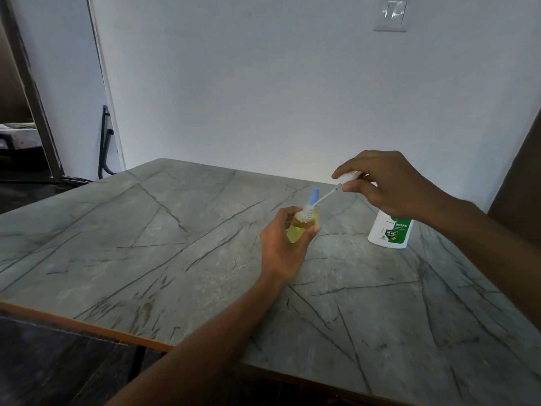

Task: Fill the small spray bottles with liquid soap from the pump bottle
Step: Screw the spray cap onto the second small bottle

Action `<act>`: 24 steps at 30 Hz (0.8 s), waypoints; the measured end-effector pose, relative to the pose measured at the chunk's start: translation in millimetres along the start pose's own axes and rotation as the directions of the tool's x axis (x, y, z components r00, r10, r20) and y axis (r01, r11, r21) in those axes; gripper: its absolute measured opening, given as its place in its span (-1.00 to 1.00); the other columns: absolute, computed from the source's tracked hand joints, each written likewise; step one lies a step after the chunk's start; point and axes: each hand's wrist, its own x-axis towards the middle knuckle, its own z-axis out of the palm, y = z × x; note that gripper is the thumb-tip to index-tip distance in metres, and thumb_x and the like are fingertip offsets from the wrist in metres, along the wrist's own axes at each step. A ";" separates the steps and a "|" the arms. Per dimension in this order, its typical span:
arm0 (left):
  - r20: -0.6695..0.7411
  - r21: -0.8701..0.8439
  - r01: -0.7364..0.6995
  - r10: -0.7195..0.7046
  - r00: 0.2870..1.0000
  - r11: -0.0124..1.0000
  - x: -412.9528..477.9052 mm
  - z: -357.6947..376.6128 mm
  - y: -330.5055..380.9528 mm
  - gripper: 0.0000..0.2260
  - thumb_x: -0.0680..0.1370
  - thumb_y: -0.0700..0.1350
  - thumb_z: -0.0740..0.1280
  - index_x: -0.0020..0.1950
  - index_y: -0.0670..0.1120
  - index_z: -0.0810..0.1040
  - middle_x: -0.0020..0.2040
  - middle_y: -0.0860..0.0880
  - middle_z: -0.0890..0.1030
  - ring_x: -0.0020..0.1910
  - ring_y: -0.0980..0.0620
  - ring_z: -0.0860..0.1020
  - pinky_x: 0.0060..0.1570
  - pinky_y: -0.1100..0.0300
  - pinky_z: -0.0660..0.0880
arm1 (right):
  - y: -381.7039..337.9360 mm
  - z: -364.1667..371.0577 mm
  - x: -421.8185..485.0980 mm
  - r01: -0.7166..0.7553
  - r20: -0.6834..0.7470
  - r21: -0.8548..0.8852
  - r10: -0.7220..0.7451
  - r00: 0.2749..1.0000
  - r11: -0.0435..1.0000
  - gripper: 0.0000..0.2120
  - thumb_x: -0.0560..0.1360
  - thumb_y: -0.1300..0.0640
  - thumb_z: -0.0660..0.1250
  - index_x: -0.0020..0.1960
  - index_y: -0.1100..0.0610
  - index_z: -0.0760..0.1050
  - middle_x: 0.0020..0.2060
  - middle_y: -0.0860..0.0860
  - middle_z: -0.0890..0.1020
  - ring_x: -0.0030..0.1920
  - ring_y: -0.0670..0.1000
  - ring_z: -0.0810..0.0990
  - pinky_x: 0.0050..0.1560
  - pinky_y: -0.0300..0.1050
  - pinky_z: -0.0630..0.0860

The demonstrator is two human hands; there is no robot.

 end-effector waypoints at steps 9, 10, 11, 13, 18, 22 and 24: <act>0.010 0.018 0.013 -0.013 1.000 1.000 0.6 1.7 0.9 -0.60 0.43 0.07 0.48 0.21 0.03 0.49 0.05 0.19 0.56 0.01 0.21 0.56 -0.03 0.43 0.48 | -9.8 18.4 23.0 0.005 0.192 0.021 -0.009 0.981 1.000 -0.79 0.46 0.20 0.47 0.09 0.10 0.60 -0.09 -0.02 0.63 -0.16 -0.17 0.52 -0.20 -0.46 0.39; 0.011 0.020 0.014 -0.014 1.000 1.000 0.8 1.8 1.1 -0.60 0.43 0.07 0.48 0.21 0.02 0.49 0.05 0.20 0.55 0.00 0.23 0.55 -0.04 0.45 0.47 | -11.1 20.7 25.7 -0.002 0.219 0.015 -0.001 0.976 1.000 -0.78 0.47 0.22 0.45 0.11 0.09 0.61 -0.09 -0.04 0.61 -0.16 -0.20 0.50 -0.20 -0.49 0.36; 0.011 0.021 0.014 -0.014 1.000 1.000 1.0 1.8 1.2 -0.60 0.43 0.07 0.48 0.21 0.02 0.49 0.04 0.21 0.54 -0.02 0.26 0.54 -0.04 0.46 0.46 | -12.5 22.9 27.9 -0.009 0.247 0.010 0.006 0.969 1.000 -0.78 0.48 0.24 0.44 0.11 0.08 0.61 -0.10 -0.06 0.59 -0.17 -0.22 0.49 -0.17 -0.46 0.36; 0.010 0.017 0.012 -0.012 1.000 1.000 0.9 1.6 1.5 -0.60 0.43 0.08 0.48 0.21 0.02 0.49 0.03 0.23 0.54 -0.06 0.31 0.52 -0.06 0.48 0.44 | -14.8 27.5 31.3 -0.025 0.302 0.009 0.021 0.953 1.000 -0.76 0.49 0.27 0.43 0.11 0.06 0.61 -0.09 -0.08 0.59 -0.15 -0.19 0.51 -0.11 -0.32 0.45; 0.008 0.010 0.008 -0.008 1.000 1.000 0.7 1.1 1.1 -0.61 0.43 0.08 0.48 0.20 0.02 0.50 0.00 0.23 0.55 -0.07 0.35 0.53 -0.11 0.51 0.44 | -14.2 35.6 34.9 -0.061 0.377 0.001 0.056 0.924 0.998 -0.75 0.49 0.30 0.42 0.11 0.05 0.61 -0.05 -0.04 0.60 -0.08 -0.07 0.58 -0.01 -0.03 0.59; 0.007 0.004 0.003 -0.003 1.000 1.000 0.9 0.4 0.8 -0.63 0.43 0.08 0.48 0.18 0.03 0.49 -0.01 0.21 0.57 -0.06 0.31 0.54 -0.09 0.48 0.47 | -13.5 38.5 36.6 -0.070 0.388 0.007 0.062 0.919 0.997 -0.75 0.49 0.30 0.41 0.10 0.03 0.61 -0.02 -0.01 0.63 -0.07 -0.04 0.61 -0.01 0.05 0.60; 0.013 -0.001 0.004 -0.004 1.000 1.000 0.9 0.2 1.5 -0.65 0.43 0.07 0.48 0.16 0.05 0.49 -0.02 0.22 0.57 -0.05 0.28 0.56 -0.10 0.48 0.47 | -13.1 39.0 37.4 -0.057 0.405 0.007 0.050 0.913 0.998 -0.76 0.49 0.27 0.43 0.09 0.02 0.61 -0.04 -0.03 0.63 -0.08 -0.05 0.60 -0.01 0.02 0.60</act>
